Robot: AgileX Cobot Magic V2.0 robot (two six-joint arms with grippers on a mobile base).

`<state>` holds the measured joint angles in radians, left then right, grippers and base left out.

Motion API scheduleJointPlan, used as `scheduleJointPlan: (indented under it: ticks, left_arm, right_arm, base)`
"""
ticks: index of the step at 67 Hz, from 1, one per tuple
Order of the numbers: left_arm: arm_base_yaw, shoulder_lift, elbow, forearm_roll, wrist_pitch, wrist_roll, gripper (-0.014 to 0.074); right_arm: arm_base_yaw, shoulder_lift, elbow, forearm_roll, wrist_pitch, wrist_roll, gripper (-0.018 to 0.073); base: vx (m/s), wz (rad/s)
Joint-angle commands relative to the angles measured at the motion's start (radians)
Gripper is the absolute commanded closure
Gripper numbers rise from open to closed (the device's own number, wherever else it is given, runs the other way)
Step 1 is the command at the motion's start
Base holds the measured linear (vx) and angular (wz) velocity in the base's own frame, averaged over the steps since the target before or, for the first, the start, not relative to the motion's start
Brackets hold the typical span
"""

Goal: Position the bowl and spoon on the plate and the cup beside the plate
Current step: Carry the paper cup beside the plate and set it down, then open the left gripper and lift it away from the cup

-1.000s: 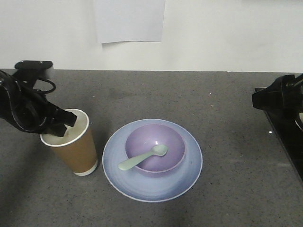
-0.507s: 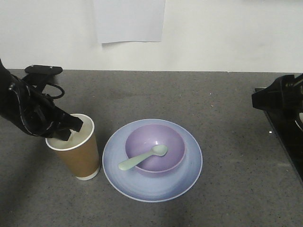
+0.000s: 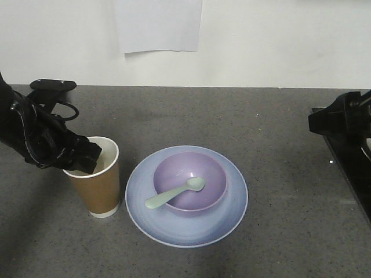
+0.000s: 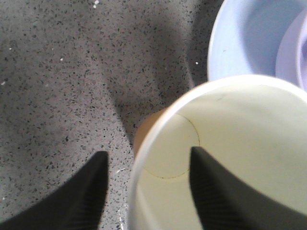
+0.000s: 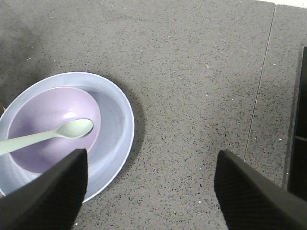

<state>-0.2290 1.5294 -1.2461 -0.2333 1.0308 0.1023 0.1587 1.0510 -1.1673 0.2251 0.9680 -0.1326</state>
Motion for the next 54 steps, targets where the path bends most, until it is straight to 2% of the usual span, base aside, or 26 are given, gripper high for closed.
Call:
scheduleJointPlan:
  ticks: [1,7,24,36,43,54]
  left_arm:
    - [-0.006,-0.031,-0.046,-0.016,-0.022,-0.009,0.0115]
    - [-0.006,-0.032,-0.075,-0.016,-0.013,-0.012,0.0088]
    - [-0.006,-0.045,-0.170,-0.015,0.057,-0.015,0.0087]
    - [-0.006,-0.130,-0.189,-0.003,0.054,-0.033,0.0094]
    - [-0.006,-0.194,-0.189,0.044,0.038,-0.074,0.0100]
    - [-0.006,-0.301,-0.189,0.183,-0.004,-0.187,0.0101]
  right_arm:
    - [-0.005,-0.013,-0.027,0.014,-0.053,-0.002,0.0021]
    - [-0.005,-0.013,-0.027,0.014,-0.053,-0.002,0.0021]
    - [-0.005,-0.013,-0.027,0.014,-0.053,-0.002,0.0021]
    - [-0.005,-0.013,-0.027,0.014,-0.046,-0.002,0.0021]
    - [-0.005,-0.013,-0.027,0.014,-0.030,-0.002,0.0021]
    - [-0.005,-0.015,-0.027,-0.002,-0.024,-0.001,0.0021]
  base:
    - [0.00,0.00]
    - [0.00,0.00]
    - [0.00,0.00]
    - [0.00,0.00]
    - [0.00,0.00]
    - [0.00,0.00]
